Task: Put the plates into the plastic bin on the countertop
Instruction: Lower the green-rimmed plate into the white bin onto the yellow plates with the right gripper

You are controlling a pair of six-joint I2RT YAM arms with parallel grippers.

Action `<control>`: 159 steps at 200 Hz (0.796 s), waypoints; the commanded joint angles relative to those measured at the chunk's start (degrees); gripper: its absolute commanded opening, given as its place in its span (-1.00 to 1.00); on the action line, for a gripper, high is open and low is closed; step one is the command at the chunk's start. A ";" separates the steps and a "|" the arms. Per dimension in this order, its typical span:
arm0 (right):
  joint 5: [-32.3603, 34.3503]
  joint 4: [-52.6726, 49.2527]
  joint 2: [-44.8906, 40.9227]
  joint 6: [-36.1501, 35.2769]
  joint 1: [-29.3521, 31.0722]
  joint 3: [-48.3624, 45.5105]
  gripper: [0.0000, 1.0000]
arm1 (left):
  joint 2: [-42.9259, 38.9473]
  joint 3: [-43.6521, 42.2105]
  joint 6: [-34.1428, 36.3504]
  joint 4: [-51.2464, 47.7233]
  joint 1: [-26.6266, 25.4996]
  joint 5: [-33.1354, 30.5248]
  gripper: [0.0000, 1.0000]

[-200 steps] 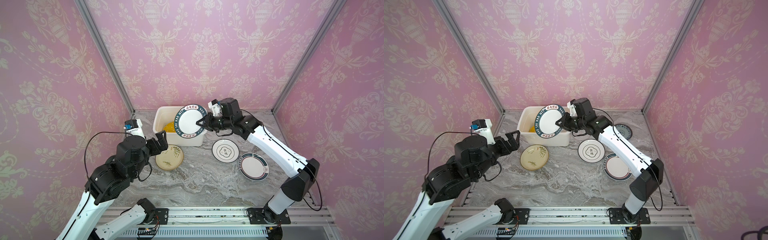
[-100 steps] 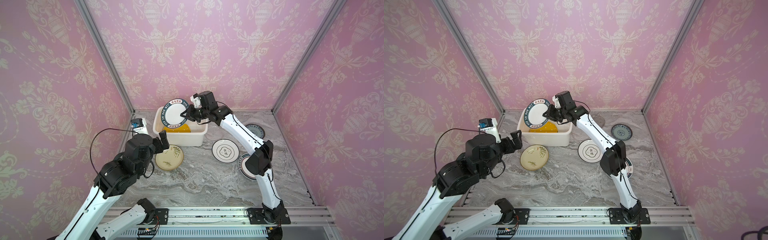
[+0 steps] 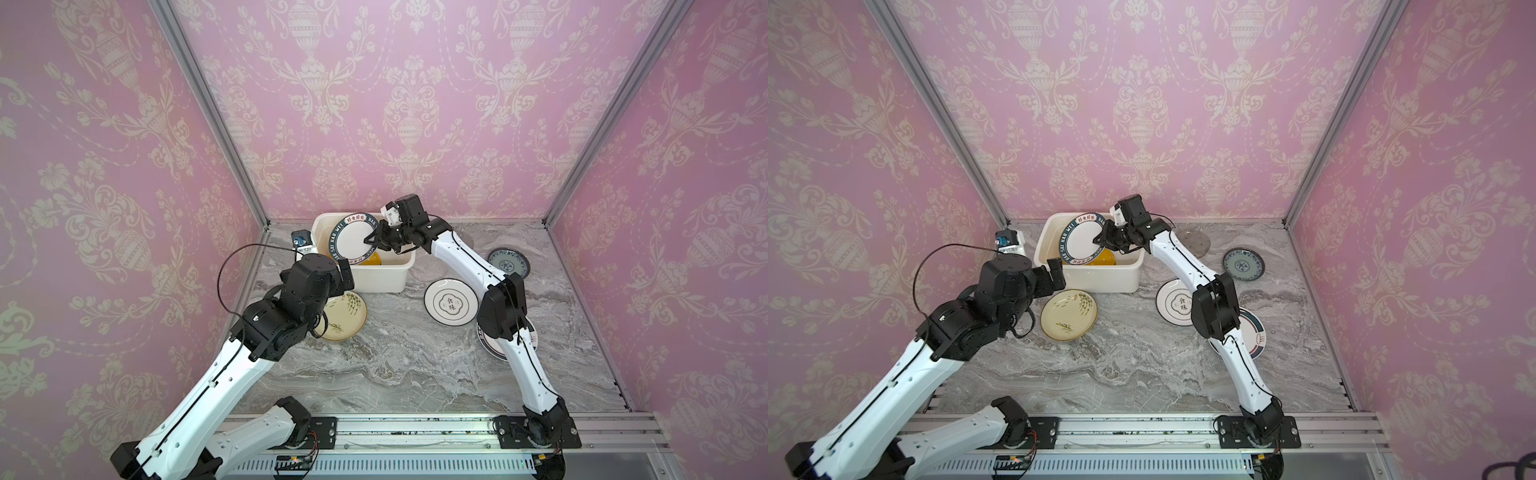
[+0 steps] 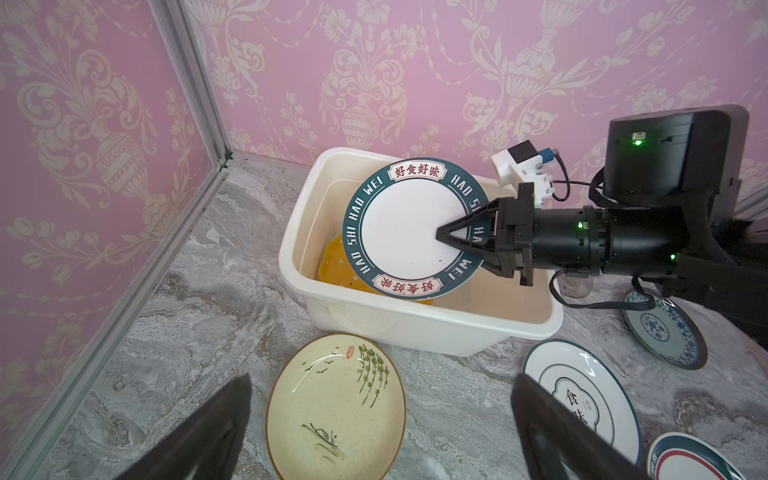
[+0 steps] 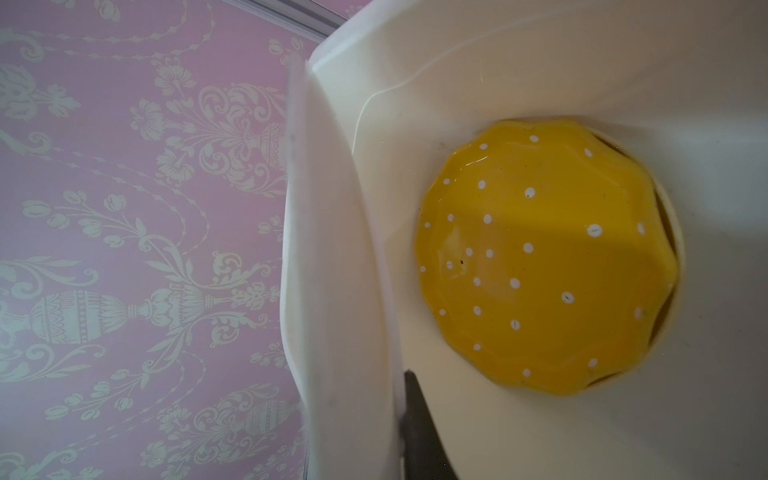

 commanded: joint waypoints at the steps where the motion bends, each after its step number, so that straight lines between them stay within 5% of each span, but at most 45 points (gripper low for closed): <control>1: -2.88 3.20 2.61 -1.56 0.25 0.93 -1.00 | 1.31 -0.23 -0.88 -0.32 1.11 2.51 0.99; 93: -2.51 3.99 8.41 -3.01 0.41 1.95 -1.00 | 2.97 -0.48 -3.18 -1.77 1.97 4.65 0.99; 159: 1.53 -0.40 9.67 -7.08 1.12 1.16 -0.57 | 2.29 -1.23 -3.51 -1.78 2.78 5.09 0.99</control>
